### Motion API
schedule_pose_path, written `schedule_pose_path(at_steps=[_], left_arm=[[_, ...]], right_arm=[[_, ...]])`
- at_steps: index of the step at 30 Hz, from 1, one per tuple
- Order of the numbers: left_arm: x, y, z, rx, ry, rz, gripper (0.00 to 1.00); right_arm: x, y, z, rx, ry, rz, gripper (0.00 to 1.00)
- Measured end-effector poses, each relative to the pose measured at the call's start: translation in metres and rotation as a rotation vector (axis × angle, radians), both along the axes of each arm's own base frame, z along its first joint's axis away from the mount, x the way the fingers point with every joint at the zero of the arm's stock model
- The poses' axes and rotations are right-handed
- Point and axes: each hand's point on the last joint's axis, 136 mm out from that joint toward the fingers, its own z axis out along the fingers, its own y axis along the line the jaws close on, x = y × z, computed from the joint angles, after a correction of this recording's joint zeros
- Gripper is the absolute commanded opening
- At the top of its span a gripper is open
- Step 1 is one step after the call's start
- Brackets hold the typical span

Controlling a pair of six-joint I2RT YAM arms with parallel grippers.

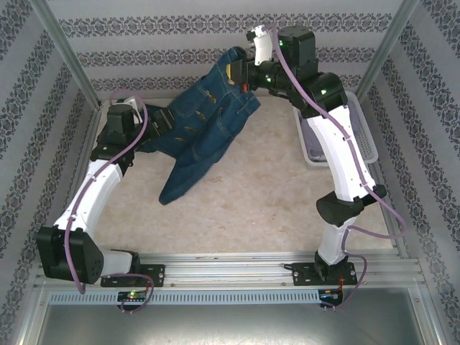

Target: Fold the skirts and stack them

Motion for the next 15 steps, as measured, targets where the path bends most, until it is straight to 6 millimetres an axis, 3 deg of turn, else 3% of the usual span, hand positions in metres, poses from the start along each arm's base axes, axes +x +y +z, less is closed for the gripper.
schedule_pose_path(at_steps=[3,4,6,8,9,12,13,15], left_arm=[[-0.003,0.004,-0.002,0.018,0.013,0.011,1.00],[-0.004,0.004,-0.005,0.026,0.025,0.010,1.00],[-0.005,0.006,-0.015,0.041,0.070,0.012,1.00],[-0.002,0.007,-0.029,0.055,0.127,0.015,1.00],[0.000,0.007,-0.039,0.060,0.165,0.015,1.00],[0.003,0.005,-0.077,0.068,0.290,0.009,1.00],[0.000,0.004,-0.091,0.068,0.334,0.006,1.00],[-0.008,-0.002,-0.112,0.059,0.398,-0.002,1.00]], right_arm=[[0.015,-0.009,-0.052,-0.001,0.132,-0.058,0.00],[0.024,-0.017,-0.082,-0.004,0.205,-0.096,0.10],[0.042,-0.037,-0.153,-0.025,0.365,-0.193,0.46],[0.058,-0.062,-0.229,-0.075,0.523,-0.302,0.88],[0.063,-0.076,-0.271,-0.113,0.609,-0.359,0.98],[0.058,-0.107,-0.353,-0.197,0.766,-0.475,0.98],[0.048,-0.114,-0.371,-0.224,0.800,-0.500,0.98],[0.035,-0.120,-0.383,-0.252,0.813,-0.530,0.98]])
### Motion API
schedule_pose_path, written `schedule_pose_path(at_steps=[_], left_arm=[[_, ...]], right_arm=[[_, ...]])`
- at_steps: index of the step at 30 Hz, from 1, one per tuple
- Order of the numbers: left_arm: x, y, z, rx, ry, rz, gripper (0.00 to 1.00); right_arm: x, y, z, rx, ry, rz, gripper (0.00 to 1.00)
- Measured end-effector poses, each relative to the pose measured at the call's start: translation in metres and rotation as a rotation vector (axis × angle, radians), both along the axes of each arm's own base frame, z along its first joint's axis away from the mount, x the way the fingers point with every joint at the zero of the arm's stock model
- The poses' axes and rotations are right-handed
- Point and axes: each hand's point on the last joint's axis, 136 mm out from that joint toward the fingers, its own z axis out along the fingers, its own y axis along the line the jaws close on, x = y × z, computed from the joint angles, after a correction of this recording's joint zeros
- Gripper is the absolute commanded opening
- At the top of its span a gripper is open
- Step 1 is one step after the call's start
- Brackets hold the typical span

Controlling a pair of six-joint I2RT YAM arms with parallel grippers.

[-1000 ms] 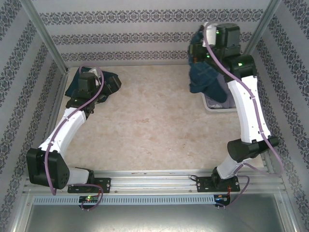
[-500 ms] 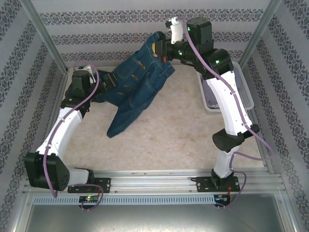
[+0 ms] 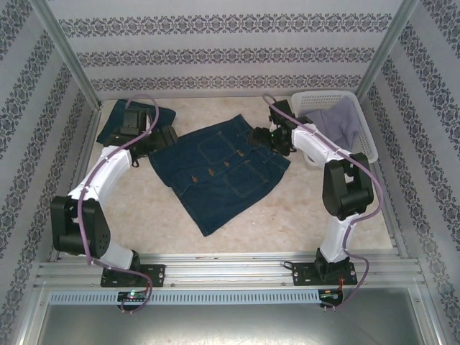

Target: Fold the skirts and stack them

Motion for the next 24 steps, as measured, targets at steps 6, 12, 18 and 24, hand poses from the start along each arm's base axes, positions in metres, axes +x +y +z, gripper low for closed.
schedule_pose_path(at_steps=[6,12,18,24], left_arm=[[-0.031,-0.038,-0.048,-0.114,0.149,-0.039,1.00],[-0.028,-0.049,-0.105,-0.143,0.292,-0.021,1.00],[-0.001,-0.062,-0.126,-0.138,0.324,-0.039,1.00],[0.034,-0.088,-0.128,-0.111,0.288,-0.080,1.00]], right_arm=[[-0.021,-0.002,0.026,0.041,-0.112,0.002,0.98],[-0.024,0.003,-0.009,0.042,-0.075,0.045,0.98],[-0.044,0.001,-0.058,0.022,0.053,0.052,0.98],[-0.078,0.017,-0.070,0.054,0.109,0.017,0.98]])
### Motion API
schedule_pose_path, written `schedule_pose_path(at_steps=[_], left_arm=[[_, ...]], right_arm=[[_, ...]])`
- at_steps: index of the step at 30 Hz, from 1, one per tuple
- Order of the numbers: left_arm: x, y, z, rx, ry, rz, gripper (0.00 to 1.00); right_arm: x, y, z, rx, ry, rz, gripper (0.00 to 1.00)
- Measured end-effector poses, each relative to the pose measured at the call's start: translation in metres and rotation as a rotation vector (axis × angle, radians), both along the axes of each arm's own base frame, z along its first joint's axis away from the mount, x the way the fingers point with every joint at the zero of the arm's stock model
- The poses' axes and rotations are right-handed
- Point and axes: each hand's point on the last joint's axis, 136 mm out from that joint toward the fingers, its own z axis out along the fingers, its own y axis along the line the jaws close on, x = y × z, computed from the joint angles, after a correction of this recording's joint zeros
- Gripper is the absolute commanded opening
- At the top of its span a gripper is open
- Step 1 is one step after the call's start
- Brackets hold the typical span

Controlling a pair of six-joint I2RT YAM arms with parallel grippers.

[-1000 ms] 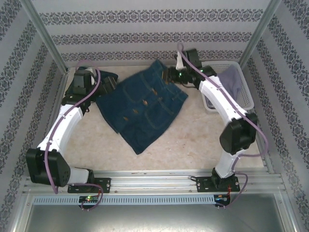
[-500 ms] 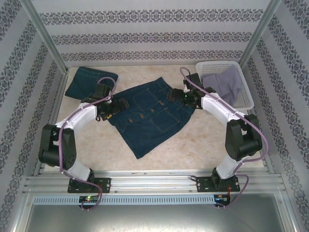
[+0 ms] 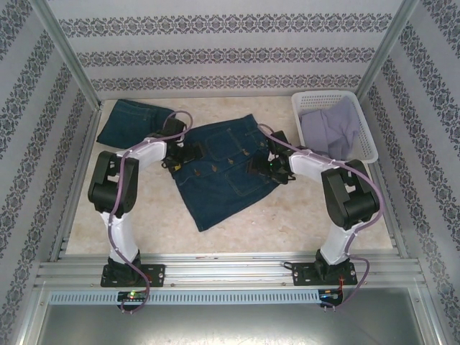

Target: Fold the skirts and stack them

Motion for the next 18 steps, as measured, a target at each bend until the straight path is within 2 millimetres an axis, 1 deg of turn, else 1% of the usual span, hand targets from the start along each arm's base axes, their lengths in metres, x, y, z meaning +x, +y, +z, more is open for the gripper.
schedule_pose_path(at_steps=[3,5,6,7,8,10,12,13,15,16,18], left_arm=[[0.030,-0.012,0.002,0.002,-0.028,-0.021,1.00],[0.056,-0.019,0.006,0.007,-0.069,-0.042,1.00],[0.063,-0.021,0.007,0.014,-0.083,-0.052,1.00],[0.069,-0.022,0.010,0.022,-0.094,-0.061,1.00],[0.072,-0.021,0.013,0.034,-0.100,-0.070,1.00],[0.073,-0.018,0.020,0.064,-0.105,-0.083,1.00],[0.068,-0.013,0.031,0.089,-0.115,-0.087,1.00],[0.060,-0.009,0.038,0.099,-0.121,-0.086,1.00],[0.035,0.003,0.054,0.124,-0.129,-0.073,1.00],[0.017,0.010,0.063,0.137,-0.134,-0.060,1.00],[-0.016,0.024,0.082,0.151,-0.147,-0.025,1.00]], right_arm=[[-0.024,0.026,0.007,0.036,0.006,-0.023,0.98],[-0.034,0.040,0.016,0.058,-0.003,-0.043,0.98],[-0.036,0.042,0.021,0.066,-0.015,-0.055,0.98],[-0.036,0.042,0.029,0.073,-0.032,-0.078,0.98],[-0.034,0.037,0.038,0.078,-0.060,-0.111,0.98],[-0.029,0.018,0.054,0.076,-0.119,-0.187,0.98],[-0.029,-0.007,0.066,0.063,-0.180,-0.261,0.98],[-0.031,-0.022,0.070,0.050,-0.209,-0.296,0.98],[-0.036,-0.045,0.073,0.018,-0.251,-0.352,0.98],[-0.040,-0.055,0.074,0.000,-0.265,-0.371,0.98],[-0.049,-0.066,0.076,-0.026,-0.294,-0.388,0.98]])
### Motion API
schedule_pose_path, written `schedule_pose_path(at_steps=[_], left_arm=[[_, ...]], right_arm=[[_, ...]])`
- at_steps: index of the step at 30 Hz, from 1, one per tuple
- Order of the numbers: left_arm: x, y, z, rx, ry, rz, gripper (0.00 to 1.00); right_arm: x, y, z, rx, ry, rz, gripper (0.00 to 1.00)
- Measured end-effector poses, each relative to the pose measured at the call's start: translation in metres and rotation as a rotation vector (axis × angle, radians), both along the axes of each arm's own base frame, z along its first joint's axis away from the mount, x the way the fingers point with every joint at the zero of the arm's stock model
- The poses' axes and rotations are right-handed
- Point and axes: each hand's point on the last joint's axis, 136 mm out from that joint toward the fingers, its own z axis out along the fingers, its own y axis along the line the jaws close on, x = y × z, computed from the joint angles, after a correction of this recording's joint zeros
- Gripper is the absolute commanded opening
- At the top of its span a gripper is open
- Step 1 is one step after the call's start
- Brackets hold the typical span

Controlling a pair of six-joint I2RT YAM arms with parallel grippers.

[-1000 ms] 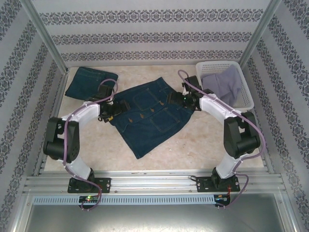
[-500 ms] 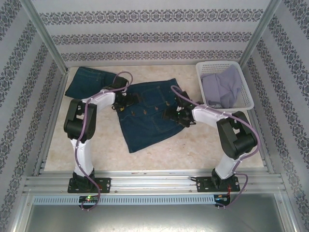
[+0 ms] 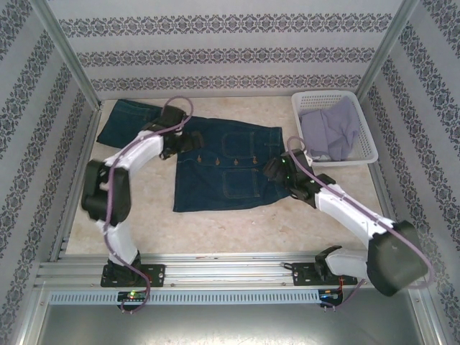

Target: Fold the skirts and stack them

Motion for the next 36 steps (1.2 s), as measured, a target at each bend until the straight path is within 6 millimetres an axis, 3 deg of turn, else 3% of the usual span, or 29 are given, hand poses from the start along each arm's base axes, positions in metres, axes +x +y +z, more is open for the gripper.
schedule_pose_path(at_steps=[2,4,6,10,14,18,20,25,31,36], left_arm=[[-0.031,0.013,0.014,0.000,-0.020,0.042,1.00],[-0.058,0.022,0.016,-0.013,-0.020,0.085,1.00],[-0.087,0.029,0.005,-0.036,0.010,0.131,0.96],[-0.146,0.036,-0.032,-0.105,0.133,0.240,0.71],[-0.183,0.034,-0.053,-0.185,0.213,0.313,0.65],[-0.197,0.028,-0.066,-0.243,0.252,0.327,0.62],[-0.196,0.022,-0.071,-0.266,0.269,0.313,0.61],[-0.186,0.011,-0.077,-0.309,0.283,0.292,0.61],[-0.187,0.008,-0.081,-0.339,0.292,0.310,0.60],[-0.192,0.008,-0.088,-0.348,0.313,0.326,0.59]], right_arm=[[-0.006,-0.009,0.003,-0.011,-0.020,-0.008,0.98],[-0.009,-0.016,0.007,-0.010,-0.040,-0.006,0.98],[-0.008,-0.023,0.008,-0.011,-0.051,-0.003,0.98],[-0.005,-0.027,0.010,-0.027,-0.061,0.027,0.98],[-0.005,-0.019,0.008,-0.016,-0.072,0.087,0.98],[-0.005,-0.013,-0.009,-0.013,-0.047,0.150,0.89],[-0.007,-0.013,-0.025,-0.019,0.003,0.188,0.80],[-0.016,-0.023,-0.058,-0.025,0.156,0.195,0.70],[-0.025,-0.023,-0.067,0.009,0.228,0.148,0.48],[-0.026,-0.023,-0.077,0.039,0.270,0.098,0.45]])
